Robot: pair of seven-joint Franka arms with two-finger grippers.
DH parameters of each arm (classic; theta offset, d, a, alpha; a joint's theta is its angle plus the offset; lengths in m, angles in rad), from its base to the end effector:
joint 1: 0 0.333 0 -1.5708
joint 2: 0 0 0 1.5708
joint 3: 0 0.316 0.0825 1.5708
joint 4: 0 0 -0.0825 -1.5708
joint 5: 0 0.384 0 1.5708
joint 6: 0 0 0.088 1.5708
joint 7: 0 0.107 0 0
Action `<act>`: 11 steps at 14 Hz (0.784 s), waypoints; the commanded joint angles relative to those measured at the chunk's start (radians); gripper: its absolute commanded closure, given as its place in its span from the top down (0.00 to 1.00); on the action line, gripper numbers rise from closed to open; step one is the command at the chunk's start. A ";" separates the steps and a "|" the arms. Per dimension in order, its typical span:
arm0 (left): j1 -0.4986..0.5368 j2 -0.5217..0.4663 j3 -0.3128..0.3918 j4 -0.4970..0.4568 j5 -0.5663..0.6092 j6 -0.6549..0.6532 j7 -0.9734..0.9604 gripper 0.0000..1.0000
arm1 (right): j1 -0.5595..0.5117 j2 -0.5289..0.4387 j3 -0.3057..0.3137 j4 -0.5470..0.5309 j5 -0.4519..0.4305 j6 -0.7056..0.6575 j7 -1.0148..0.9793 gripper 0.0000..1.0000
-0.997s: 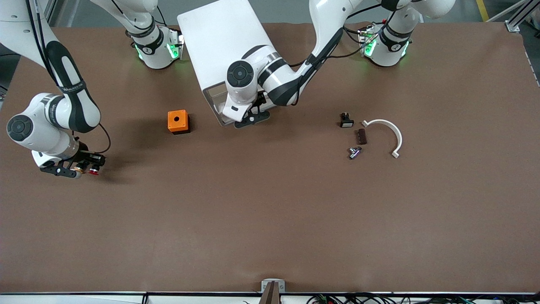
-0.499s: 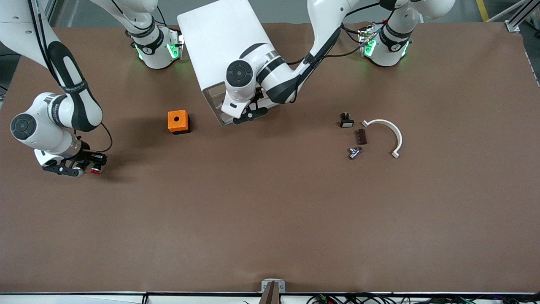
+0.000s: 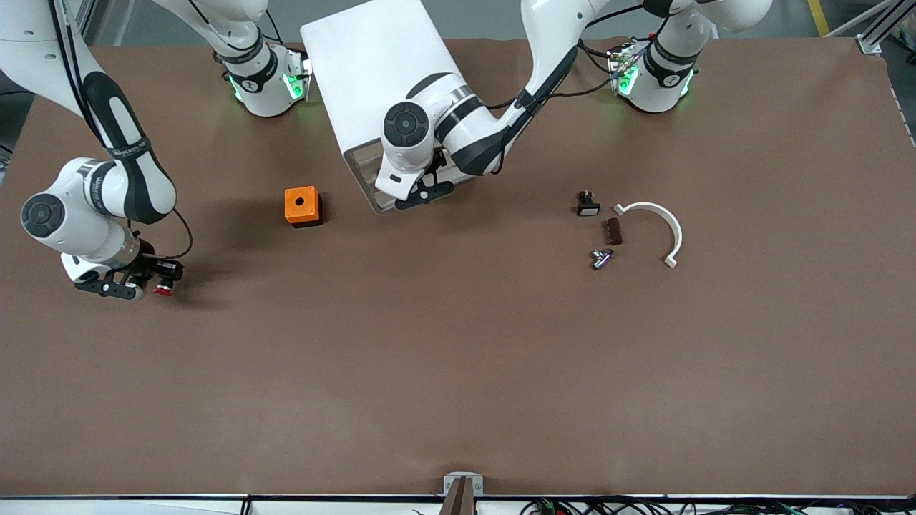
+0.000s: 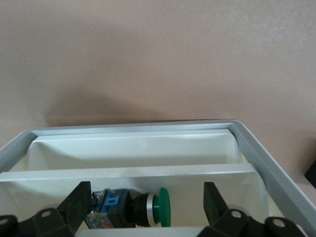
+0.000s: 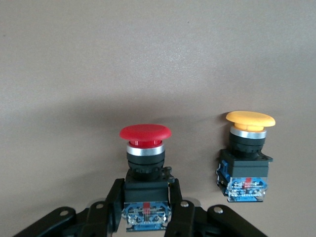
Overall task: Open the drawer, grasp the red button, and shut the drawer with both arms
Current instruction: 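Lower the red button beside the yellow button and open the right gripper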
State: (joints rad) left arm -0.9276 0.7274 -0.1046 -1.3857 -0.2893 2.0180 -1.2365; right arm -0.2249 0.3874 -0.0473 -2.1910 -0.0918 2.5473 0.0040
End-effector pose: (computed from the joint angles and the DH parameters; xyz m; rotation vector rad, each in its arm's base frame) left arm 0.3692 -0.6209 0.2771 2.9942 0.5541 -0.5130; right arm 0.5350 -0.1485 0.2043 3.0629 -0.3013 -0.0617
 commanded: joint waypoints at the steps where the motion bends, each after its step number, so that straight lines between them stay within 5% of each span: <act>1: -0.003 -0.006 -0.006 -0.016 -0.076 -0.001 -0.005 1.00 | -0.001 -0.004 0.012 -0.001 -0.016 0.007 0.007 0.14; 2: -0.003 -0.006 -0.006 -0.016 -0.082 -0.001 -0.005 1.00 | 0.001 -0.012 0.012 0.002 -0.016 0.001 -0.005 0.99; 4: -0.003 -0.005 -0.004 -0.018 -0.082 -0.001 -0.005 1.00 | 0.015 -0.079 0.026 0.066 -0.014 -0.149 -0.016 1.00; 7: -0.002 -0.006 -0.004 -0.016 -0.082 0.001 -0.005 1.00 | 0.024 -0.085 0.027 0.326 0.003 -0.558 -0.009 1.00; 11: 0.007 -0.016 -0.003 -0.013 -0.079 0.001 -0.006 1.00 | 0.022 -0.102 0.027 0.525 0.030 -0.836 -0.009 1.00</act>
State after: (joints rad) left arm -0.9225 0.7277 -0.1010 -1.3942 -0.3427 2.0181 -1.2367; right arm -0.2008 0.2731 -0.0212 -1.7437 -0.0847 1.8000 -0.0051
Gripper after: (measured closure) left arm 0.000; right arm 0.000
